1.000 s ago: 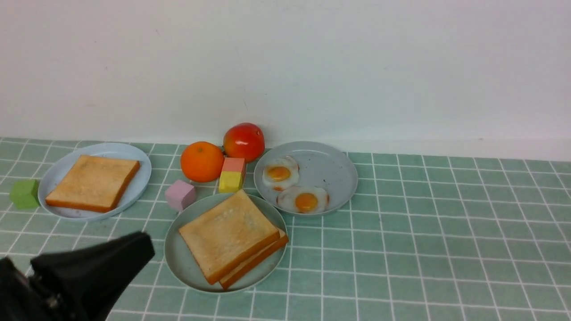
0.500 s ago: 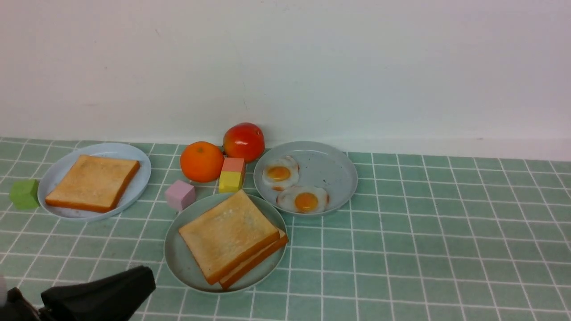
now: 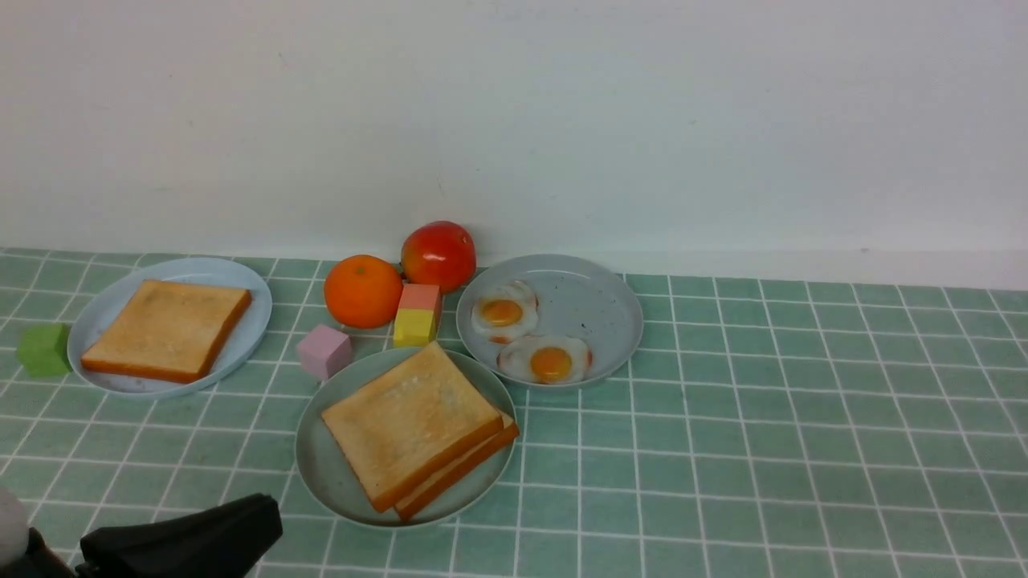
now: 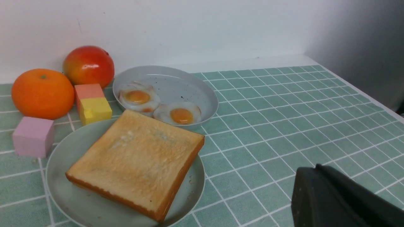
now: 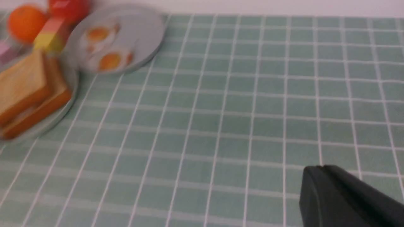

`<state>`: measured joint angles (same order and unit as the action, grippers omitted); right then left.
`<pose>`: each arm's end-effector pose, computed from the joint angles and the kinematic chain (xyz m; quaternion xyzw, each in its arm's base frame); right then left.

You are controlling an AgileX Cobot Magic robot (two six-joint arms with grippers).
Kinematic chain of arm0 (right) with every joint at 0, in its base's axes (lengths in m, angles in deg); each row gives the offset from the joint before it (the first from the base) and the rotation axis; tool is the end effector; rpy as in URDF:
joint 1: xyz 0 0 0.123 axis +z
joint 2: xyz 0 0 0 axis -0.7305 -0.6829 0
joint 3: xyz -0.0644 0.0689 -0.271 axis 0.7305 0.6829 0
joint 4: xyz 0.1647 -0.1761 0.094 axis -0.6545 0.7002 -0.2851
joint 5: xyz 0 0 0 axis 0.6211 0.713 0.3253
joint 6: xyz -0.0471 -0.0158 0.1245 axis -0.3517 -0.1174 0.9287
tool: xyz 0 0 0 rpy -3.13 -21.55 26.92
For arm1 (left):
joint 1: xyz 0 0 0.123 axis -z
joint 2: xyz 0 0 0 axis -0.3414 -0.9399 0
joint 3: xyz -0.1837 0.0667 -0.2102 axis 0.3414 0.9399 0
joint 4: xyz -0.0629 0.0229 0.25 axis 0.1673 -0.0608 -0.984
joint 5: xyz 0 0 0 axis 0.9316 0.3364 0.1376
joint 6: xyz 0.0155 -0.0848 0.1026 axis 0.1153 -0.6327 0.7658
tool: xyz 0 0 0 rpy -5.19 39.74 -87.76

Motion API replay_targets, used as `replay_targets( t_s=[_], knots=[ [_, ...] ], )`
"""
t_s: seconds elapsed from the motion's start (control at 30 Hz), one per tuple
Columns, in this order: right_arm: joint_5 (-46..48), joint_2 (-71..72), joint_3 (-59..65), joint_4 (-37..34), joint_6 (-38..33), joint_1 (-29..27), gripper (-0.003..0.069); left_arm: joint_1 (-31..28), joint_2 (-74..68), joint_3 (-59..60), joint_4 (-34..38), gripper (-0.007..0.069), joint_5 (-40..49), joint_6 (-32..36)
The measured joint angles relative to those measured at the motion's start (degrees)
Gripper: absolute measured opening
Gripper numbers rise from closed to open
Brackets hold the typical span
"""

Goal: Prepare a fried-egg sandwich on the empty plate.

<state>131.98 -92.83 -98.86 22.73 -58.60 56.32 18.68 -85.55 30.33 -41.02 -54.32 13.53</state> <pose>0.0839 0.0088 0.2905 0.0049 0.8482 0.0673 0.5254 0.1288 -0.0987 0.2355 0.1488 0.7360 -0.2875 0.5946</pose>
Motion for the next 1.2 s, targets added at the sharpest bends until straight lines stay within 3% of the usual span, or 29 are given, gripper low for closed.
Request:
replay_targets(
  t_s=[0.07,0.23,1.2],
  knots=[
    [-9.7,4.2,8.6,-0.4,-0.6,-3.7,-0.0015,0.0,0.0,0.0,0.0,-0.0013,0.0,0.0],
    [-22.9,13.9,28.2,-0.4,-0.7,-8.8,-0.0015,0.0,0.0,0.0,0.0,-0.0013,0.0,0.0],
    [-26.1,14.9,32.6,-1.4,-0.1,-9.4,-0.0009,0.0,0.0,0.0,0.0,-0.0001,0.4,0.0]
  ],
)
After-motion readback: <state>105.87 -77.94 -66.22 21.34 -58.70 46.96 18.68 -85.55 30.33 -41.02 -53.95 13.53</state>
